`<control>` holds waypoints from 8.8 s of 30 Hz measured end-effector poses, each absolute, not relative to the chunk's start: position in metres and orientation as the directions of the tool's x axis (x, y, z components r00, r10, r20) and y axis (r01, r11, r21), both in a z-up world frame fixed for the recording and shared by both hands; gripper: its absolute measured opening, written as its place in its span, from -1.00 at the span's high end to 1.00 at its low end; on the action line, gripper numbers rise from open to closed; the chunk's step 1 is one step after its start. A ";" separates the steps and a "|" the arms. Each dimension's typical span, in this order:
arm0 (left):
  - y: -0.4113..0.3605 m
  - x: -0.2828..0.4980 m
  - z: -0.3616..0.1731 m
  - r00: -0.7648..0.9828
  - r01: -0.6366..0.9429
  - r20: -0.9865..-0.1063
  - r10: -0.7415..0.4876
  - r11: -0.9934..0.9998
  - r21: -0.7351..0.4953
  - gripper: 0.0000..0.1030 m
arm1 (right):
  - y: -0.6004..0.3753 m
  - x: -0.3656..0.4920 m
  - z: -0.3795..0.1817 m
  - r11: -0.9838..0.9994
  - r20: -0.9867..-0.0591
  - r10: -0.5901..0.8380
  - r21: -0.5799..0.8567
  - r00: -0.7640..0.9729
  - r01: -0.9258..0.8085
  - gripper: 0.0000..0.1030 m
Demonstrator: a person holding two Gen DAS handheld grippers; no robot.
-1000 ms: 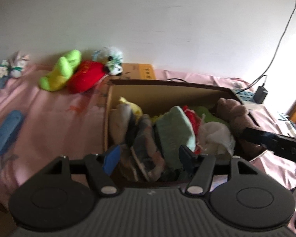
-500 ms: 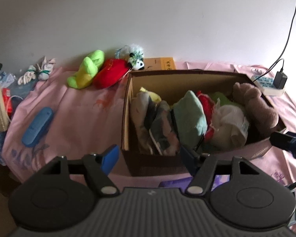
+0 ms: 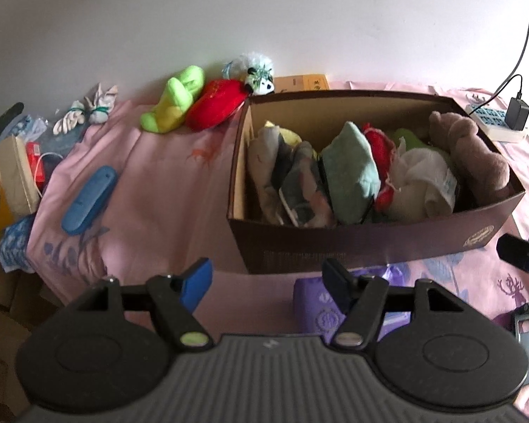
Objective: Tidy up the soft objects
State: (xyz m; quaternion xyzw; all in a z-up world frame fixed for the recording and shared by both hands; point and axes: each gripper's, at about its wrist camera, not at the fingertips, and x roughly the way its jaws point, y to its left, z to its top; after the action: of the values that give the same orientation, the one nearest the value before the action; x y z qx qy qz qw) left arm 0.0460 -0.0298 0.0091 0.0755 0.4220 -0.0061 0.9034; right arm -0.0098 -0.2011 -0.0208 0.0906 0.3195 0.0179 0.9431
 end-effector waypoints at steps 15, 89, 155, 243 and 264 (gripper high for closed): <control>-0.035 0.033 0.006 0.622 0.078 -0.781 0.057 0.988 0.134 -0.32 | -0.199 -0.025 -0.023 0.988 -0.626 0.090 0.156 0.774 0.011 0.51; -0.035 0.094 0.009 0.610 0.112 -0.793 0.001 0.990 0.088 -0.35 | -0.196 0.049 -0.012 0.973 -0.760 -0.120 0.039 0.639 0.229 0.40; -0.033 0.100 0.010 0.613 0.090 -0.790 0.022 0.991 0.097 -0.35 | -0.193 0.047 -0.005 0.978 -0.710 -0.118 0.040 0.694 0.206 0.39; -0.032 0.116 0.034 0.672 0.082 -0.739 0.042 0.988 0.131 -0.35 | -0.191 0.064 0.010 0.987 -0.695 -0.068 0.058 0.716 0.150 0.36; -0.036 0.113 0.034 0.671 0.078 -0.740 0.051 0.987 0.139 -0.35 | -0.198 0.062 0.007 0.984 -0.691 -0.072 0.069 0.719 0.165 0.36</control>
State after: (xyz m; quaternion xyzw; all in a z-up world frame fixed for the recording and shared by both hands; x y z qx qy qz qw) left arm 0.1135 -0.0362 0.0343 0.0794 0.4056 -0.0074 0.9106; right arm 0.0624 -0.1980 0.0066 0.0627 0.3695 -0.0641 0.9249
